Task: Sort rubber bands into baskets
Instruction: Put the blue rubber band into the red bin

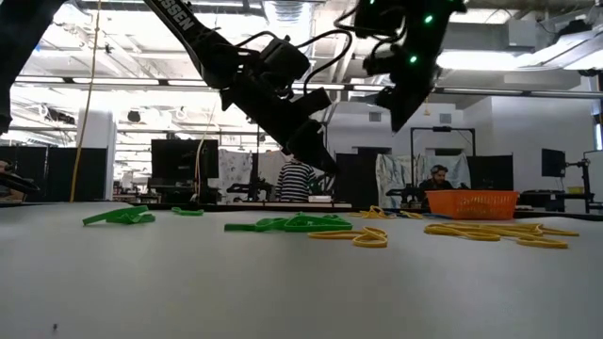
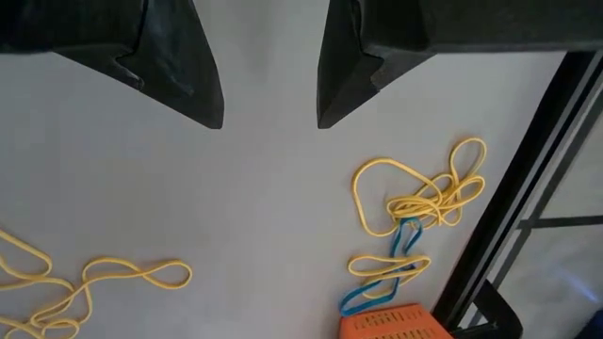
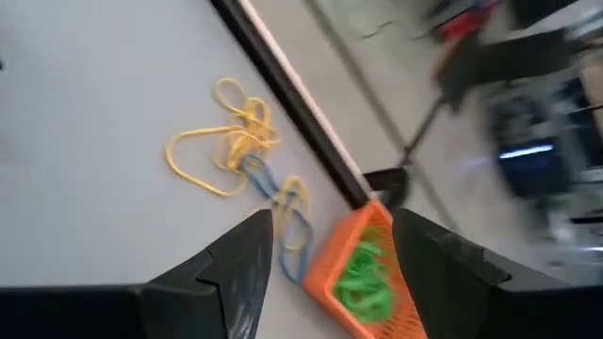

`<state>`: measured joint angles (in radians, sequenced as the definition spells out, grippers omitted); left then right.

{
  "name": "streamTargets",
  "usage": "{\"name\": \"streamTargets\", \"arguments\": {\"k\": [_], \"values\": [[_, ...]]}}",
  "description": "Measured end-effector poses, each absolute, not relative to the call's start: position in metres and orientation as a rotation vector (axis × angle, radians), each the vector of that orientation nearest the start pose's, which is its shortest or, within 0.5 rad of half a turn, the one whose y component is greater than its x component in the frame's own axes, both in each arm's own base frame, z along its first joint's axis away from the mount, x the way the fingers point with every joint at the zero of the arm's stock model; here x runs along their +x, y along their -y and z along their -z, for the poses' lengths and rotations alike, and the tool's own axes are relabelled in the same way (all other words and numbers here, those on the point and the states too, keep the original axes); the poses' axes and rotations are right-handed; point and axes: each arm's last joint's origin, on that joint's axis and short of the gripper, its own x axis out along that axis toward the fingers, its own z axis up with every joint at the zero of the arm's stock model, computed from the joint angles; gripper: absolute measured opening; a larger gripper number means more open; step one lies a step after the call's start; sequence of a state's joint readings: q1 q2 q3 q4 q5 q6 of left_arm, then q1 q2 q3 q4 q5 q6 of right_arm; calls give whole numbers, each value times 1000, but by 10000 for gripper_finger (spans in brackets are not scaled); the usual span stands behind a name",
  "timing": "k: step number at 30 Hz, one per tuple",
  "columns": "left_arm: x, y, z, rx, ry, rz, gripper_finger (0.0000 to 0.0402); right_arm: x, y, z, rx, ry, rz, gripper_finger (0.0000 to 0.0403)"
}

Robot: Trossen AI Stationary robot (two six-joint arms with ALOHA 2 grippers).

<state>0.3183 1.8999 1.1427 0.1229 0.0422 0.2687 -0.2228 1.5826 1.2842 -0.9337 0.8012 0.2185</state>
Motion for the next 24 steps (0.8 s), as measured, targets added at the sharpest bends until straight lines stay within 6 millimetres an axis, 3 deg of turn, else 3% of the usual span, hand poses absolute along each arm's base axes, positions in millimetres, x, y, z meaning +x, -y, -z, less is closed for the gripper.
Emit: {"name": "streamTargets", "arguments": {"k": [7,15,24], "values": [[382,-124,-170,140,-674,-178,163,284,149,-271,-61,-1113,836,249],[381,-124,-169,139,-682,-176,163,267,199,-261,47,-1113,723,249],[381,-124,-169,138,-682,-177,163,273,237,-196,109,-1276,642,249]]}}
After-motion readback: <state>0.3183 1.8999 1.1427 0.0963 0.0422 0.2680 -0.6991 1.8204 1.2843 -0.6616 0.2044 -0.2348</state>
